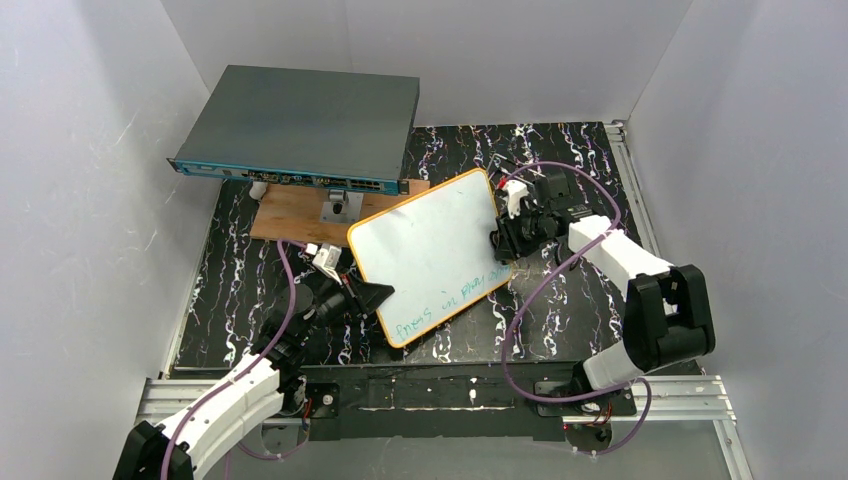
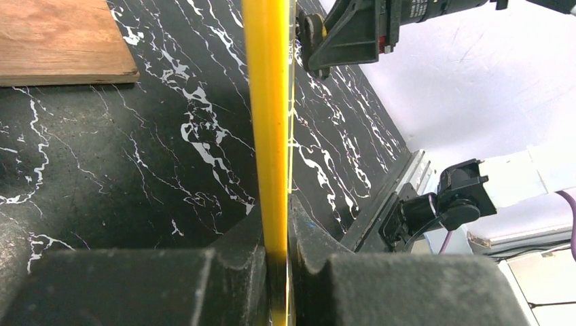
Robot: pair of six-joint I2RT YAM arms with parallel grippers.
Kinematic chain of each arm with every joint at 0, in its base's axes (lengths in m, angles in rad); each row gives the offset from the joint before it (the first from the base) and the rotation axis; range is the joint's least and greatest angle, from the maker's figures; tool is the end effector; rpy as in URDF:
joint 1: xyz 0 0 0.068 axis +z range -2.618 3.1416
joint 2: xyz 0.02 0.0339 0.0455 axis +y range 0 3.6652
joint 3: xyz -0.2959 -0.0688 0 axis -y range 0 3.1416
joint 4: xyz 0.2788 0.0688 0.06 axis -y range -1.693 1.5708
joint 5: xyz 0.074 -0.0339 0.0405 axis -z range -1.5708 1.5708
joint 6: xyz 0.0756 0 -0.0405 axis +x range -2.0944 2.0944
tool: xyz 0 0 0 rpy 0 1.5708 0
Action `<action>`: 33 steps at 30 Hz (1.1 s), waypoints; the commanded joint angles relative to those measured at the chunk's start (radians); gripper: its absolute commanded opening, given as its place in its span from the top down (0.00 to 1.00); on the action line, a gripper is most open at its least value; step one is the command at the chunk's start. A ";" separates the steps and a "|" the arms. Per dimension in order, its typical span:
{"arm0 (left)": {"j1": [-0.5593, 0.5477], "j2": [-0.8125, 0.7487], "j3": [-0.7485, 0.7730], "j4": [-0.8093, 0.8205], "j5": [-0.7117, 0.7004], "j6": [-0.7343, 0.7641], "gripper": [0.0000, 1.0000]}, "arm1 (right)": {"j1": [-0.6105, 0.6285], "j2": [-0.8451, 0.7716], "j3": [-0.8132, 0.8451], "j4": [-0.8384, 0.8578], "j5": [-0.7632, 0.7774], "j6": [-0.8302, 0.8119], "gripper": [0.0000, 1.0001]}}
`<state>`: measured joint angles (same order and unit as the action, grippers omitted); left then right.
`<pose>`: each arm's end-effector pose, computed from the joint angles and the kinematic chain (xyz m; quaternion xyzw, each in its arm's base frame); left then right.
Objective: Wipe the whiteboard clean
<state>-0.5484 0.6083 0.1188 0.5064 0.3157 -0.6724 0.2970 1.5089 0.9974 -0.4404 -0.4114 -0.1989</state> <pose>0.1561 -0.1229 0.2069 0.0690 0.6980 -0.4939 0.5139 0.3328 0.1335 0.2080 -0.2891 0.8886 0.2089 0.2882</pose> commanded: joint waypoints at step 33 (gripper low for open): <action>-0.007 -0.011 -0.043 -0.009 -0.120 -0.133 1.00 | 0.613 -0.042 -0.114 0.239 0.512 -0.061 0.99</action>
<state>-0.5510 0.6212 0.0803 0.5331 0.2138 -0.8322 1.0290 1.4685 0.9054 -0.2691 -0.0605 -0.3187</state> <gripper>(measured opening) 0.074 0.380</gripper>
